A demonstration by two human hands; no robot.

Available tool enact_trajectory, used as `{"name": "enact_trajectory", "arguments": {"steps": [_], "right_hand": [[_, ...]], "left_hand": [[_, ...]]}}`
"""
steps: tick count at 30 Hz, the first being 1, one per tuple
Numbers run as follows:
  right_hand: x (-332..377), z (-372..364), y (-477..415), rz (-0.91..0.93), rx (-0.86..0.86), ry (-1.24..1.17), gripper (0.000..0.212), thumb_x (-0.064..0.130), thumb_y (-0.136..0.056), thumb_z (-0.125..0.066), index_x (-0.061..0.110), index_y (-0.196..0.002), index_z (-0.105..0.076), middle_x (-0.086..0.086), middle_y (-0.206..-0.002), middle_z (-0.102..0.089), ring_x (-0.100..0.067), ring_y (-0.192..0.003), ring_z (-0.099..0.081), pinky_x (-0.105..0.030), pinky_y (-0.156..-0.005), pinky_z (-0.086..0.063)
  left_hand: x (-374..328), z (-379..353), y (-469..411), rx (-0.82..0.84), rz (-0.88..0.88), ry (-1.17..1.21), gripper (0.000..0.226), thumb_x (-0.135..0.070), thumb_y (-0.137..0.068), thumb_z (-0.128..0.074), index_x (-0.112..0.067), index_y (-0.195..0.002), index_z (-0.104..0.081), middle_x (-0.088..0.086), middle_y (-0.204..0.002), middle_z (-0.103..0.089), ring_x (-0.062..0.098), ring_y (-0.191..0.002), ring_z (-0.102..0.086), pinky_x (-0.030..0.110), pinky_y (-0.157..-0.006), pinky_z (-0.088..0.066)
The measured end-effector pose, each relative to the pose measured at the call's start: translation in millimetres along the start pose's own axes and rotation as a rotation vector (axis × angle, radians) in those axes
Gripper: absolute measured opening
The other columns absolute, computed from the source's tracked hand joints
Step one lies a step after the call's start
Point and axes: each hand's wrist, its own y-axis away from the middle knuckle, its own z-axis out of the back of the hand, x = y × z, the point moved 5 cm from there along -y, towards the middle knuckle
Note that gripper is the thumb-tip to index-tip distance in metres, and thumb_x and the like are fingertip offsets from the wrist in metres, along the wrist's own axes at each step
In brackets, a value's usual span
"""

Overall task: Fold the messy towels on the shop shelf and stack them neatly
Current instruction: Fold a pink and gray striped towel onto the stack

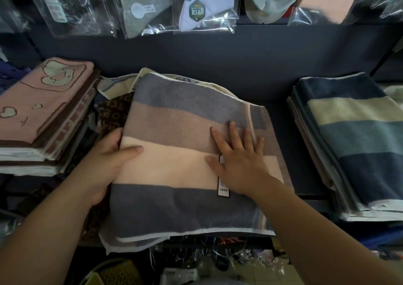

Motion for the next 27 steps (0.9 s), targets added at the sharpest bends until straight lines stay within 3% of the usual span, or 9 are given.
{"name": "enact_trajectory", "arguments": {"steps": [5, 11, 14, 16, 18, 20, 22, 25, 27], "right_hand": [[-1.4, 0.2, -1.7, -0.008, 0.022, 0.01, 0.071, 0.075, -0.093, -0.012, 0.05, -0.151, 0.021, -0.001, -0.165, 0.026, -0.041, -0.152, 0.017, -0.068, -0.117, 0.008], [-2.4, 0.3, -1.2, -0.017, 0.027, 0.003, 0.074, 0.08, -0.09, -0.01, 0.051, -0.151, 0.021, -0.001, -0.166, 0.026, -0.04, -0.152, 0.016, -0.068, -0.116, 0.01], [-1.3, 0.4, -2.7, -0.007, 0.028, -0.001, 0.075, 0.08, -0.09, -0.012, 0.05, -0.152, 0.017, -0.002, -0.167, 0.023, -0.041, -0.152, 0.014, -0.067, -0.117, 0.01], [-1.0, 3.5, -4.8, 0.023, 0.034, -0.076, 0.072, 0.076, -0.093, -0.018, 0.049, -0.155, 0.008, -0.002, -0.168, 0.016, -0.038, -0.153, 0.011, -0.064, -0.119, 0.01], [-12.1, 12.3, -5.2, 0.034, -0.01, -0.316, 0.061, 0.066, -0.099, -0.029, 0.047, -0.156, -0.017, -0.001, -0.169, -0.007, -0.034, -0.154, -0.002, -0.057, -0.123, 0.002], [-32.5, 28.0, 2.8, -0.022, -0.165, -0.646, 0.046, 0.056, -0.102, -0.037, 0.037, -0.142, -0.051, -0.004, -0.152, -0.047, -0.029, -0.144, -0.035, -0.051, -0.12, -0.024], [-59.0, 38.4, 18.7, -0.147, -0.337, -0.872, 0.042, 0.054, -0.101, -0.042, 0.025, -0.116, -0.069, -0.006, -0.119, -0.068, -0.025, -0.116, -0.059, -0.043, -0.102, -0.046], [-95.0, 41.1, 44.0, -0.319, -0.42, -1.103, 0.053, 0.062, -0.093, -0.044, 0.017, -0.091, -0.071, -0.004, -0.088, -0.073, -0.025, -0.088, -0.069, -0.049, -0.086, -0.055], [-110.7, 38.1, 54.8, -0.388, -0.377, -1.212, 0.058, 0.066, -0.091, -0.045, 0.015, -0.087, -0.073, -0.006, -0.082, -0.075, -0.026, -0.082, -0.071, -0.05, -0.082, -0.058]], "left_hand": [[-0.7, -13.1, 18.7, 0.187, 0.017, -0.093, 0.062, -0.004, -0.082, -0.066, -0.047, -0.125, -0.053, -0.018, -0.117, -0.072, 0.002, -0.107, -0.067, 0.029, -0.088, -0.048], [-21.3, -22.9, 36.3, 0.137, -0.057, 0.095, 0.068, -0.012, -0.064, -0.073, -0.041, -0.125, -0.061, -0.008, -0.116, -0.074, 0.012, -0.105, -0.071, 0.032, -0.083, -0.049], [-42.5, -50.3, 41.5, 0.182, -0.152, 0.046, 0.072, -0.011, -0.072, -0.07, -0.037, -0.137, -0.054, -0.008, -0.12, -0.072, 0.012, -0.11, -0.068, 0.029, -0.085, -0.049], [-56.7, -72.6, 41.1, 0.265, -0.212, -0.007, 0.077, -0.008, -0.074, -0.074, -0.039, -0.14, -0.05, -0.008, -0.126, -0.069, 0.011, -0.116, -0.065, 0.029, -0.09, -0.049], [-69.4, -97.2, 38.7, 0.322, -0.262, -0.051, 0.079, -0.005, -0.075, -0.073, -0.038, -0.142, -0.047, -0.009, -0.127, -0.068, 0.008, -0.117, -0.064, 0.025, -0.09, -0.05], [-79.3, -122.9, 34.2, 0.342, -0.302, -0.092, 0.078, -0.004, -0.079, -0.069, -0.037, -0.145, -0.045, -0.011, -0.13, -0.065, 0.004, -0.119, -0.061, 0.02, -0.092, -0.049], [-85.5, -153.4, 29.4, 0.365, -0.334, -0.141, 0.078, -0.007, -0.078, -0.066, -0.037, -0.146, -0.044, -0.015, -0.137, -0.059, -0.003, -0.124, -0.054, 0.017, -0.098, -0.044], [-82.0, -202.3, 22.2, 0.368, -0.343, -0.249, 0.077, -0.009, -0.075, -0.065, -0.034, -0.146, -0.045, -0.013, -0.132, -0.058, -0.004, -0.121, -0.053, 0.019, -0.1, -0.043], [-68.8, -233.8, 16.8, 0.367, -0.328, -0.358, 0.073, -0.008, -0.078, -0.065, -0.033, -0.144, -0.046, -0.006, -0.127, -0.061, 0.01, -0.122, -0.056, 0.035, -0.108, -0.044]]}}
